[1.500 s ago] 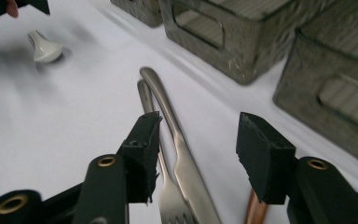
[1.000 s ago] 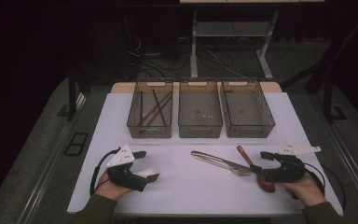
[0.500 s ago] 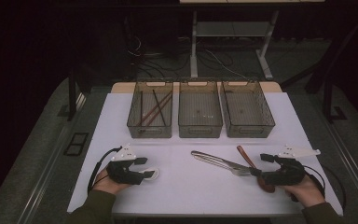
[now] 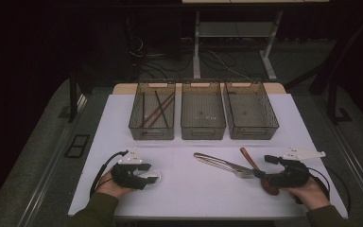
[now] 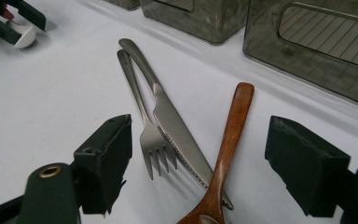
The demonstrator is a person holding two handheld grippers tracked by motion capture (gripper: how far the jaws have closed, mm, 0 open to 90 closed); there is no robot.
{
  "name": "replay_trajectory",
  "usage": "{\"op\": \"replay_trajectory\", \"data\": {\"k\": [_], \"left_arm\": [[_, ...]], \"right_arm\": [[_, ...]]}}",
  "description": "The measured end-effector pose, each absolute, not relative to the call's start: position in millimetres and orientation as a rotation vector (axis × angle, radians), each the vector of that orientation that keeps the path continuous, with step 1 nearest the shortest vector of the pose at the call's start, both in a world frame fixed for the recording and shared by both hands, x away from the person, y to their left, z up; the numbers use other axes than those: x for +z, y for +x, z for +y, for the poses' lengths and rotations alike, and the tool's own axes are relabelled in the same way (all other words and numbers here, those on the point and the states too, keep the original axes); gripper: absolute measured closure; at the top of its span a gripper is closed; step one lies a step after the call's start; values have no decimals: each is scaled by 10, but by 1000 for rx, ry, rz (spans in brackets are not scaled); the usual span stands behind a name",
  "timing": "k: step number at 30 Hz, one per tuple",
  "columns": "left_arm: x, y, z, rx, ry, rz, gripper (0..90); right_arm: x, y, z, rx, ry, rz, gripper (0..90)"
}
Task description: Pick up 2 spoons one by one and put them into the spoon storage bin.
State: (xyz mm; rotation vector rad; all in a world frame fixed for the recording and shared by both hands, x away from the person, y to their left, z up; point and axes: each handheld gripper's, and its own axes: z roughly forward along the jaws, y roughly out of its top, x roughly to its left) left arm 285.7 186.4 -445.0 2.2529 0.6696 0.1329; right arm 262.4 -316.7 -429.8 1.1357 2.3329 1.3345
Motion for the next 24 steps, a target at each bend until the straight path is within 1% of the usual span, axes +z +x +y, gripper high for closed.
{"op": "replay_trajectory", "data": {"k": [6,8,12,16,24], "left_arm": [[-4430,2833,1854,131,2285,637,513],[-4420,2822,1844,122,2297,621,556],[-4399,2811,1833,143,2333,588,616],[-4386,2803,1853,152,2343,576,704],[-4338,2787,1866,151,2329,562,814]], "right_arm": [[-4296,2623,-3168,1336,1135,2332,230],[-4296,2622,-3167,1337,1134,2332,230],[-4296,2623,-3167,1335,1134,2332,230],[-4297,2624,-3167,1334,1134,2332,230],[-4296,2623,-3165,1333,1131,2335,230]]}}
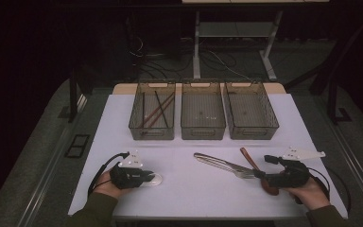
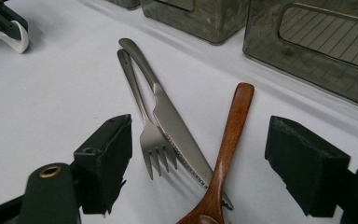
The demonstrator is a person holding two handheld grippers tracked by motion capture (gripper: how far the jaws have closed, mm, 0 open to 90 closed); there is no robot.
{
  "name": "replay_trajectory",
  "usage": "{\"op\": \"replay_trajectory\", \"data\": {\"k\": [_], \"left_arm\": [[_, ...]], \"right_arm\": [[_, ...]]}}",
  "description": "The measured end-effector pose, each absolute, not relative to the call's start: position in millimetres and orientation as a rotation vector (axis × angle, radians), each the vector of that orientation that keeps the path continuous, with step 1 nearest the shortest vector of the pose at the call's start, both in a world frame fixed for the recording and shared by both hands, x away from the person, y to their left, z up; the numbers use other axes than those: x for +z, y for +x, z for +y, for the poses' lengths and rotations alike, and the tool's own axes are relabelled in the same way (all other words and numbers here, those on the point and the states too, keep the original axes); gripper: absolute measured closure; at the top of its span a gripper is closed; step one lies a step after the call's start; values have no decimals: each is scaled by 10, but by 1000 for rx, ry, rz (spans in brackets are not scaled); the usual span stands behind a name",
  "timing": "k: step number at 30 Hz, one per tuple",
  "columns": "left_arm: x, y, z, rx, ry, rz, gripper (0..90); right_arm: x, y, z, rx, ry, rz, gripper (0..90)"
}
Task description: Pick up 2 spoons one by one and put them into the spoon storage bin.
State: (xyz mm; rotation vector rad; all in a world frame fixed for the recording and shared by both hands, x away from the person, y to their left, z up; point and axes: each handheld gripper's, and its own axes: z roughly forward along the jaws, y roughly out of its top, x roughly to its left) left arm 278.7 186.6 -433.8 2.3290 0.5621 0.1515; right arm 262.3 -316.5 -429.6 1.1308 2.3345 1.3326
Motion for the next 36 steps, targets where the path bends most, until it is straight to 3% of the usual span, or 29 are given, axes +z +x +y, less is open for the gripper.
{"op": "replay_trajectory", "data": {"k": [20,26,36], "left_arm": [[-4286,2785,1826,218,2323,567,834],[-4271,2794,1823,208,2304,571,834],[-4209,2830,1782,193,2264,568,834]], "right_arm": [[-4293,2621,-3142,1339,1111,2314,174],[-4299,2625,-3068,1362,1088,2313,122],[-4342,2615,-2964,1356,1063,2319,120]]}}
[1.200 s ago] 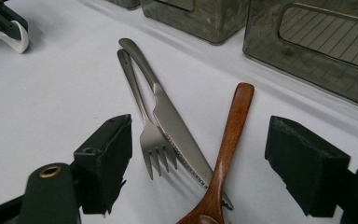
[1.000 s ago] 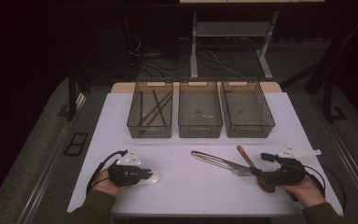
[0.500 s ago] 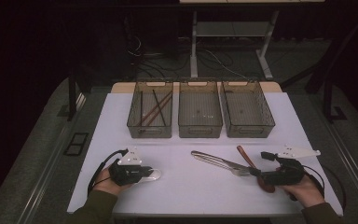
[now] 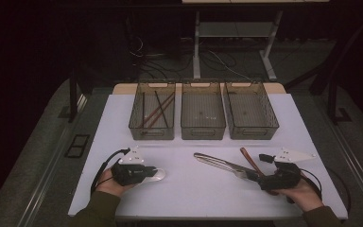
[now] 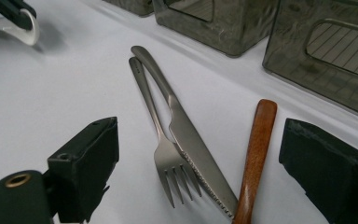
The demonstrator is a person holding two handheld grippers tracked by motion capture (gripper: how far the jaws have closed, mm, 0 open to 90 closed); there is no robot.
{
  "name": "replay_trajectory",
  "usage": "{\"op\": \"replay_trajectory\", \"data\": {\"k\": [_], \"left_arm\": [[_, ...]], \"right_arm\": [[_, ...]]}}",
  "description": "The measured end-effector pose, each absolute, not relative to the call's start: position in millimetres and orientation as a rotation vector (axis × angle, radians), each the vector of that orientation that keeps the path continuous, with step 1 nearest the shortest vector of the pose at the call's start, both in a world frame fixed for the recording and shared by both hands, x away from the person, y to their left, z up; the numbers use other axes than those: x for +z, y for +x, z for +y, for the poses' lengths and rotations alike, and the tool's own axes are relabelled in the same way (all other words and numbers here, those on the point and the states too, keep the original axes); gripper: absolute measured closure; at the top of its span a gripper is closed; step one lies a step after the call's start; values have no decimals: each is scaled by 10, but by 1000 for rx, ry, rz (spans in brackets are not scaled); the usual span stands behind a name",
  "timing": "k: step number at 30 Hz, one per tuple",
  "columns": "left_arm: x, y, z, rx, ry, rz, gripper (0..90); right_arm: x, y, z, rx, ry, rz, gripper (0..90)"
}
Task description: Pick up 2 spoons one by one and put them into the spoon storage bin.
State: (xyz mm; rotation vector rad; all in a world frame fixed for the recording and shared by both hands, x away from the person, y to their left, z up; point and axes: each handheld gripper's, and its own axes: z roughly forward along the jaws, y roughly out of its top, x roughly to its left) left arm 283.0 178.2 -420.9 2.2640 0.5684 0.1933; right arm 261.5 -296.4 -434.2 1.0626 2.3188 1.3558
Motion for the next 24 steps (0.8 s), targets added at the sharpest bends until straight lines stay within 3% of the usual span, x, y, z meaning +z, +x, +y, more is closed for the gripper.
{"op": "replay_trajectory", "data": {"k": [24], "left_arm": [[-3955,3071,1481,235,2151,520,834]], "right_arm": [[-4347,2624,-2964,1356,1073,2297,120]]}}
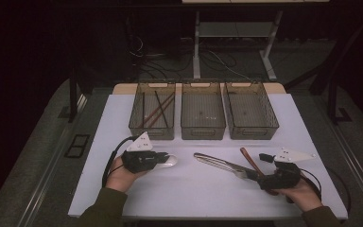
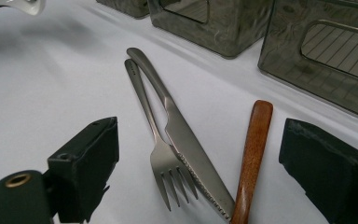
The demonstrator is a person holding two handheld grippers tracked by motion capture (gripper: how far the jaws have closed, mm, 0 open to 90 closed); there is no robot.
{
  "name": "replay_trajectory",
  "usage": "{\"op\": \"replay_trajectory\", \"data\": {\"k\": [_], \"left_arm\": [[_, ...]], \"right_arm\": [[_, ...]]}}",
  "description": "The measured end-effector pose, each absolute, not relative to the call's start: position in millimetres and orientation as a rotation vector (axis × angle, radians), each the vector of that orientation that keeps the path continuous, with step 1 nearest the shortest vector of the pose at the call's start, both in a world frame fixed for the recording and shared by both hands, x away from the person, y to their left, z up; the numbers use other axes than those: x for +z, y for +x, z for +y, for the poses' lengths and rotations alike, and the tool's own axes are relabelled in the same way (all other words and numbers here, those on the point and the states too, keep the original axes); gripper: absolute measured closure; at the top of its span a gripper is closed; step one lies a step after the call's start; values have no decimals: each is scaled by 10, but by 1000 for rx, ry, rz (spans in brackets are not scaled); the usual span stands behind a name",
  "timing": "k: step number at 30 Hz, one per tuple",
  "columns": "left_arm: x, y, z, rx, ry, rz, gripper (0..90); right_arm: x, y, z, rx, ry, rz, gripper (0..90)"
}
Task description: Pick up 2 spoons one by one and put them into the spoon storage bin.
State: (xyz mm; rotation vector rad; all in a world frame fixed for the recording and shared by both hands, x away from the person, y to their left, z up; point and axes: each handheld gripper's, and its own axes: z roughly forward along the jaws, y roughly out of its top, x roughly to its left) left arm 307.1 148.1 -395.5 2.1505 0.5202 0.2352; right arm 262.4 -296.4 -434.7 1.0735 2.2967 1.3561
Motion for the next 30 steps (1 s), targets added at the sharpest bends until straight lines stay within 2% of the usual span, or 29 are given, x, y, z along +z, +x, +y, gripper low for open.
{"op": "replay_trajectory", "data": {"k": [14,30], "left_arm": [[-3765,3300,1303,286,2090,499,834],[-3573,3816,893,300,2077,503,834]], "right_arm": [[-4336,2615,-2971,1362,1074,2292,120],[-4322,2607,-2988,1382,1068,2280,120]]}}
